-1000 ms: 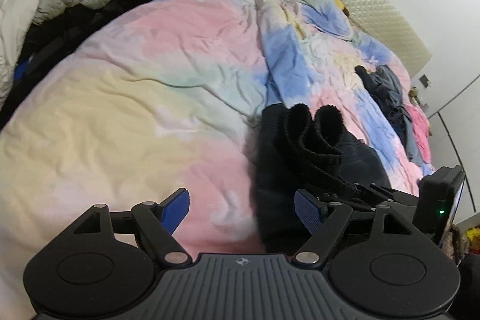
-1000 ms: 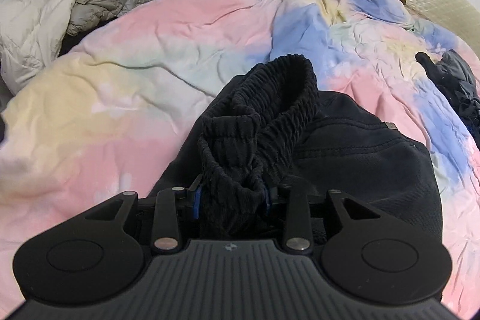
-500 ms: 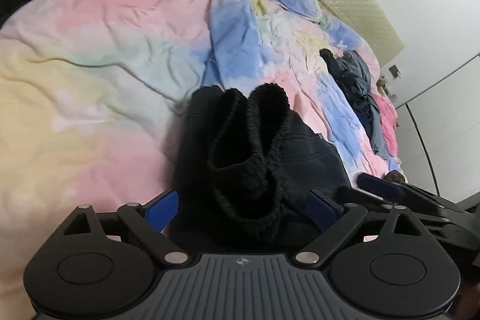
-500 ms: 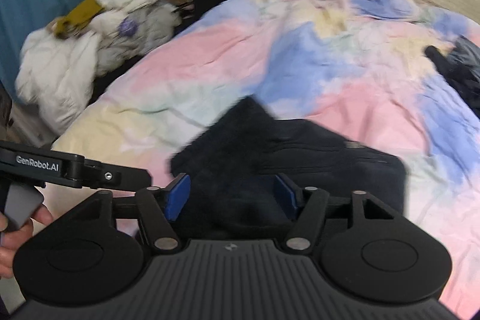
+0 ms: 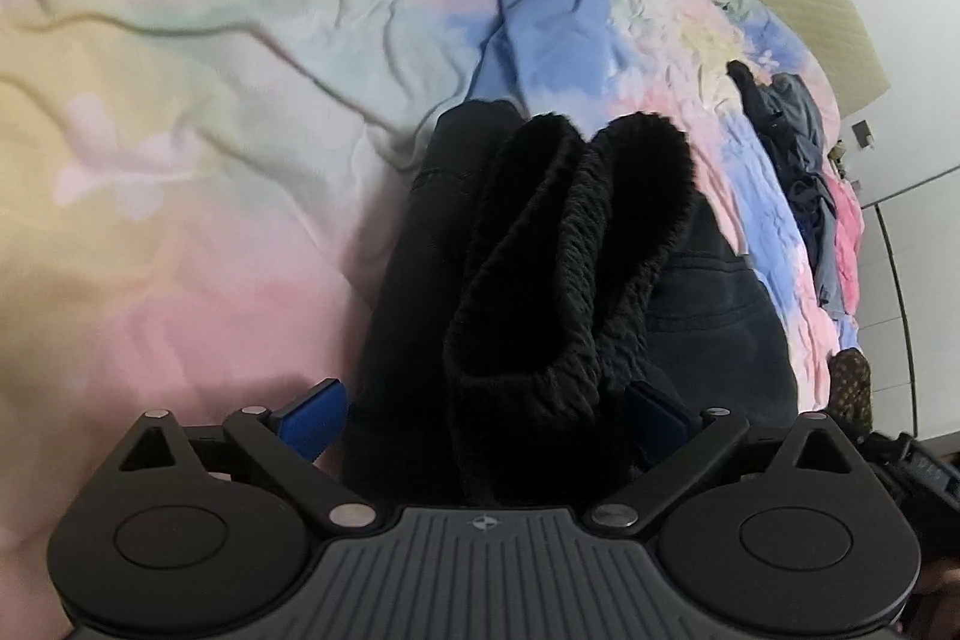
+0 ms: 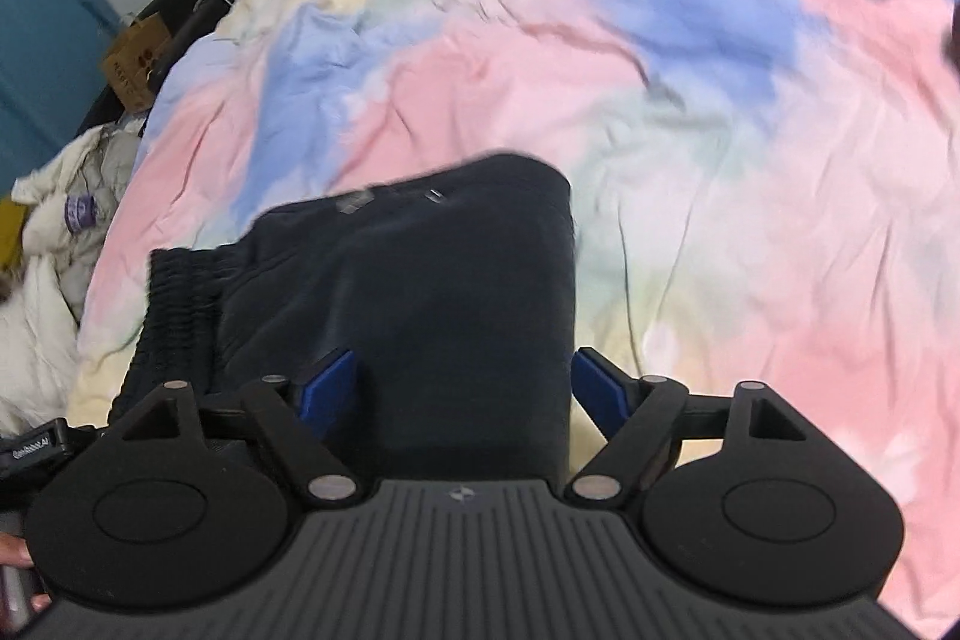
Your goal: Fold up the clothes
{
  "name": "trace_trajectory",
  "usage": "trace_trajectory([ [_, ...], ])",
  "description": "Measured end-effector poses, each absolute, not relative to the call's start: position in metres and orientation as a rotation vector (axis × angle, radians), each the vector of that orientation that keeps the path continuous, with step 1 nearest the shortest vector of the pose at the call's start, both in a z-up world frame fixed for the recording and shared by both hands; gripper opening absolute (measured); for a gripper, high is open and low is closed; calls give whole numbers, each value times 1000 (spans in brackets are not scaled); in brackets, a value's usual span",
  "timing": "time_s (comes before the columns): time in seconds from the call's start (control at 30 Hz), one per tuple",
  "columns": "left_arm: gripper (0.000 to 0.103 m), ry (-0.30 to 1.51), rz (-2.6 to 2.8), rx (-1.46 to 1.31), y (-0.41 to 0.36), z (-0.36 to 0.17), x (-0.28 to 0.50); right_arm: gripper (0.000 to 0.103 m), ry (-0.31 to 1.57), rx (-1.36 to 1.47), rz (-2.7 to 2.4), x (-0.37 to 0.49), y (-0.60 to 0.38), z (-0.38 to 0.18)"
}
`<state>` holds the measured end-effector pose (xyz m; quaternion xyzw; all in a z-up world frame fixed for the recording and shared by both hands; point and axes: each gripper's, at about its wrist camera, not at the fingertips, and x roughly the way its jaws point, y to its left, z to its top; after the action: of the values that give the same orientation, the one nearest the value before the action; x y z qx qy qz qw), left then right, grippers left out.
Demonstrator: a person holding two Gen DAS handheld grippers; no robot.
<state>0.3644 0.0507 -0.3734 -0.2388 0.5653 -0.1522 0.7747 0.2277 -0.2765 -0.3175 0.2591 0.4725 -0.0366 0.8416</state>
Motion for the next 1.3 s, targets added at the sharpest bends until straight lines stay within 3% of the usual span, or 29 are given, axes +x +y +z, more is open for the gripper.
trace_trajectory([
  [0.13, 96, 1243, -371, -508, 48, -383, 381, 87, 999, 650, -34, 235, -288, -341],
  [0.47, 97, 1297, -407, -536, 49, -405, 403, 89, 1029, 725, 9, 260, -286, -370],
  [0.6, 92, 1304, -385, -529, 44, -407, 404, 75, 1040, 680, -30, 258, -280, -368],
  [0.73, 73, 1308, -355, -487, 37, -399, 401, 52, 1045, 602, -73, 257, -266, -358],
  [0.9, 56, 1317, -348, -391, 24, -381, 400, 35, 1045, 598, -97, 253, -261, -348],
  [1.03, 45, 1285, -372, -334, 16, -356, 394, 28, 1035, 614, -107, 250, -260, -336],
  [1.3, 42, 1214, -400, -312, 7, -306, 369, 24, 961, 598, -110, 232, -253, -286],
])
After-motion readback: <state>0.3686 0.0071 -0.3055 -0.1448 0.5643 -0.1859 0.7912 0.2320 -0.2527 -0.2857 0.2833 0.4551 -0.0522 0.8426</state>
